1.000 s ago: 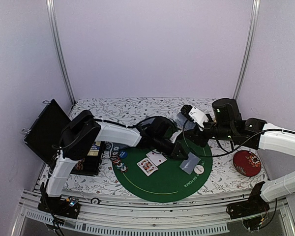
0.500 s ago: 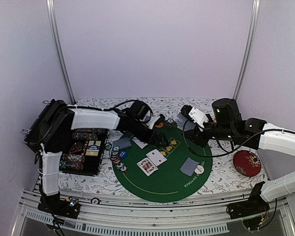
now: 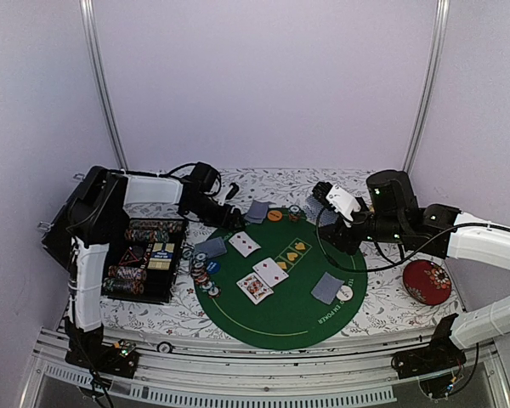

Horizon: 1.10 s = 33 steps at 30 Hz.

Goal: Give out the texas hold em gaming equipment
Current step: Pick up the poker card from the poker table mat.

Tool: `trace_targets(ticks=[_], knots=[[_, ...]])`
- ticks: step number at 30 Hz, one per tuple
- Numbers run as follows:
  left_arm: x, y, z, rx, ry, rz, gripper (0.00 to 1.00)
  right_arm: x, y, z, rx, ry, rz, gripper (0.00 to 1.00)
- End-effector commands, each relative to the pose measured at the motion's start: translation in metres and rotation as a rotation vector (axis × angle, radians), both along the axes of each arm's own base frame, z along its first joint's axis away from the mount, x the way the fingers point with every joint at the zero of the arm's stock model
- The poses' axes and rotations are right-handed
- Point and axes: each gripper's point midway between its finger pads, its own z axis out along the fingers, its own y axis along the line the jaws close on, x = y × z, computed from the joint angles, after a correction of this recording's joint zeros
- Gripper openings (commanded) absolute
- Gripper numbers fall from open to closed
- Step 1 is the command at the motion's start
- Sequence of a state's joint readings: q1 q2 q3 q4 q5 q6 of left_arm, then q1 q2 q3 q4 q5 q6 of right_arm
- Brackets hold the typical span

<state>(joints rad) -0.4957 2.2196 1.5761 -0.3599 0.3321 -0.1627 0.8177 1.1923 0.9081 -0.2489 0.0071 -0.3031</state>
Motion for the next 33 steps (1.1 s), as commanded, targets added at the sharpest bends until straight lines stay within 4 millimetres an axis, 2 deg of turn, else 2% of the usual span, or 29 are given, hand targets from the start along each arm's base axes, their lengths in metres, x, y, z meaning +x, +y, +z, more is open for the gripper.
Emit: trace_targets(ticks=[1,7,13,20,23,26,27,31,33], knots=[[-0.014,-0.025,-0.002,-0.090,0.053,-0.121,0.77,0.001,-0.002,0.009,0.016,-0.015,-0.009,0.44],[-0.031,-0.029,-0.006,-0.133,0.110,-0.175,0.61,0.001,-0.002,0.009,0.017,-0.016,-0.008,0.44],[-0.046,-0.015,-0.013,-0.072,0.165,-0.164,0.55,0.000,-0.002,0.010,0.020,-0.018,-0.004,0.44],[-0.061,-0.016,-0.016,-0.086,0.229,-0.180,0.43,0.000,-0.002,0.010,0.021,-0.016,-0.002,0.44],[-0.065,-0.017,-0.015,-0.087,0.232,-0.186,0.27,0.000,-0.002,0.011,0.023,-0.019,-0.002,0.44],[-0.068,-0.018,-0.014,-0.099,0.236,-0.190,0.04,0.001,-0.001,0.011,0.023,-0.020,-0.001,0.44],[-0.069,-0.020,-0.012,-0.116,0.240,-0.192,0.00,0.001,-0.001,0.011,0.022,-0.018,-0.001,0.44],[-0.073,-0.028,0.006,-0.183,0.214,-0.202,0.00,0.001,-0.001,0.011,0.022,-0.018,-0.003,0.44],[-0.068,-0.028,0.018,-0.189,0.171,-0.183,0.00,0.001,-0.001,0.012,0.022,-0.020,-0.001,0.44]])
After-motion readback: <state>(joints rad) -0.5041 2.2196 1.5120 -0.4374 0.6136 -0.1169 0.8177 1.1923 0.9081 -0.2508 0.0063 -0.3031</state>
